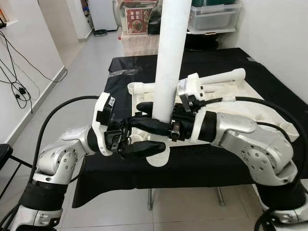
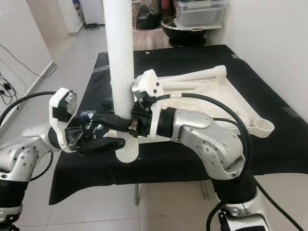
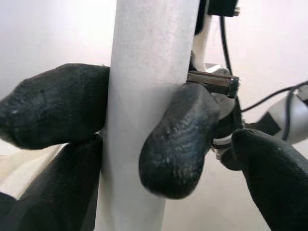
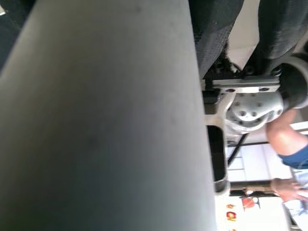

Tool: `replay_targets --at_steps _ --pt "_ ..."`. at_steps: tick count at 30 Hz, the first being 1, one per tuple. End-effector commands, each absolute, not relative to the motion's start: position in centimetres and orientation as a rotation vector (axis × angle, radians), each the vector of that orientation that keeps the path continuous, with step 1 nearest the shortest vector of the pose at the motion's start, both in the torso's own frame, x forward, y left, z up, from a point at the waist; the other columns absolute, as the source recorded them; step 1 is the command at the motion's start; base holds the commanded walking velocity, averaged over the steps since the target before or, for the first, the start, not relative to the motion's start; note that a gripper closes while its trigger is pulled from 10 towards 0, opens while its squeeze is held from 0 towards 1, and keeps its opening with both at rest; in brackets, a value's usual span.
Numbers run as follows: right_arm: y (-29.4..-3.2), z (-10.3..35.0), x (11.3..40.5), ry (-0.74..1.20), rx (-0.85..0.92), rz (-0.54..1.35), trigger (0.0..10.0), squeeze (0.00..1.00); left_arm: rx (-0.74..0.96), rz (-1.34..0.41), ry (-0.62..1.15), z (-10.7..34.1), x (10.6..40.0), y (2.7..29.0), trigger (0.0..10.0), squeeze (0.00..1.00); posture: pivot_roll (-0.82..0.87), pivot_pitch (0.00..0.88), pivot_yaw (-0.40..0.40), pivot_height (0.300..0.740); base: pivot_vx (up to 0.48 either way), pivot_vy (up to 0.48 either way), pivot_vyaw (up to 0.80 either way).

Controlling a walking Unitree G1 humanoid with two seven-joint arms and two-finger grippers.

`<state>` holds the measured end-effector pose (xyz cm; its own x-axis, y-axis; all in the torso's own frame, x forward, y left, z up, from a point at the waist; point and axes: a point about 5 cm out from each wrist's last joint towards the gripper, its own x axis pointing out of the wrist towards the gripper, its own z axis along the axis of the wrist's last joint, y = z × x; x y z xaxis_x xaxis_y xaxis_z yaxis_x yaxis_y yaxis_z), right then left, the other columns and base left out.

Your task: Building children table

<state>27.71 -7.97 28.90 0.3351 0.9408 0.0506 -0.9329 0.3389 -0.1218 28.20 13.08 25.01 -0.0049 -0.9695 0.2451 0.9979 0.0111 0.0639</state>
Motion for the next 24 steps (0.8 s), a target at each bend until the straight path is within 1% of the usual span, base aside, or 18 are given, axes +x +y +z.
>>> replay_targets --at_steps 1,2,3,4,7,8,11,12,13,14,15,17,18,19,20,22,24 --pt "-9.9 29.4 29.7 -0.147 -0.099 1.004 0.0 0.0 -0.124 -1.592 -0.275 25.9 27.5 14.2 10.0 1.0 -0.12 0.029 0.028 0.74 0.0 0.0 0.0" --pt "-9.9 29.4 29.7 -0.147 -0.099 1.004 0.0 0.0 -0.124 -1.592 -0.275 25.9 27.5 14.2 10.0 1.0 -0.12 0.029 0.028 0.74 0.0 0.0 0.0" --pt "-11.3 29.7 31.2 -0.171 -0.082 0.855 0.0 0.0 -0.102 -1.59 -0.27 26.1 26.9 15.0 10.0 1.0 -0.11 0.032 0.027 0.74 0.0 0.0 0.0" --pt "-11.3 29.7 31.2 -0.171 -0.082 0.855 0.0 0.0 -0.102 -1.59 -0.27 26.1 26.9 15.0 10.0 1.0 -0.11 0.032 0.027 0.74 0.0 0.0 0.0" --pt "-13.5 30.3 32.9 -0.209 -0.033 0.653 0.0 0.0 -0.059 -1.515 -0.251 25.9 26.7 16.2 10.0 1.0 -0.1 0.036 0.025 0.74 0.0 0.0 0.0" --pt "-13.5 30.3 32.9 -0.209 -0.033 0.653 0.0 0.0 -0.059 -1.515 -0.251 25.9 26.7 16.2 10.0 1.0 -0.1 0.036 0.025 0.74 0.0 0.0 0.0" --pt "-15.0 30.1 33.5 -0.22 -0.061 0.516 0.0 0.0 -0.059 -1.352 -0.236 24.8 26.7 17.7 10.0 1.0 -0.1 0.041 0.025 0.74 0.0 0.0 0.0" --pt "-15.2 29.9 33.6 -0.218 -0.068 0.486 0.7 0.0 -0.066 -1.29 -0.239 24.4 26.8 18.0 10.0 1.0 -0.09 0.043 0.025 0.74 0.0 0.0 0.0" --pt "-15.4 29.8 33.7 -0.216 -0.071 0.472 0.7 0.0 -0.07 -1.255 -0.241 24.2 26.8 18.2 10.0 1.0 -0.09 0.043 0.025 0.74 0.0 0.0 0.0" --pt "-15.4 29.8 33.7 -0.221 -0.08 0.458 10.0 0.0 -0.058 -1.186 -0.246 23.9 27.0 18.3 10.0 1.0 -0.09 0.047 0.023 0.74 0.0 0.0 0.0" --pt "-15.5 29.8 33.7 -0.225 -0.087 0.449 10.0 0.0 -0.047 -1.139 -0.249 23.6 27.2 18.3 10.0 1.0 -0.09 0.047 0.023 0.74 0.0 0.0 0.0" --pt "-15.6 29.7 33.6 -0.232 -0.065 0.431 10.0 0.0 -0.066 -0.976 -0.204 22.8 28.1 18.1 10.0 1.0 -0.08 0.051 0.022 0.74 0.0 0.0 0.0" --pt "-15.6 29.7 33.6 -0.236 -0.056 0.425 10.0 0.0 -0.087 -0.9 -0.179 22.4 28.5 17.9 10.0 0.52 -0.08 0.053 0.023 0.74 0.0 0.0 0.0" --pt "-15.6 29.6 33.5 -0.238 -0.05 0.422 10.0 0.0 -0.123 -0.828 -0.159 22.1 28.9 17.7 10.0 0.06 -0.07 0.058 0.023 0.74 0.0 0.0 0.0" --pt "-15.7 29.4 33.5 -0.242 -0.045 0.416 10.0 0.0 -0.137 -0.764 -0.151 21.8 29.0 17.4 10.0 0.0 -0.07 0.061 0.023 0.74 0.0 0.0 0.0" --pt "-15.7 29.1 33.4 -0.248 -0.031 0.413 10.0 0.0 -0.107 -0.668 -0.142 21.4 28.9 17.1 10.0 0.0 -0.07 0.062 0.022 0.74 0.0 0.0 0.0" --pt "-15.7 29.0 33.5 -0.252 -0.026 0.409 10.0 0.0 -0.088 -0.645 -0.142 21.4 28.8 17.0 10.0 0.0 -0.07 0.062 0.022 0.74 0.0 0.0 0.0"
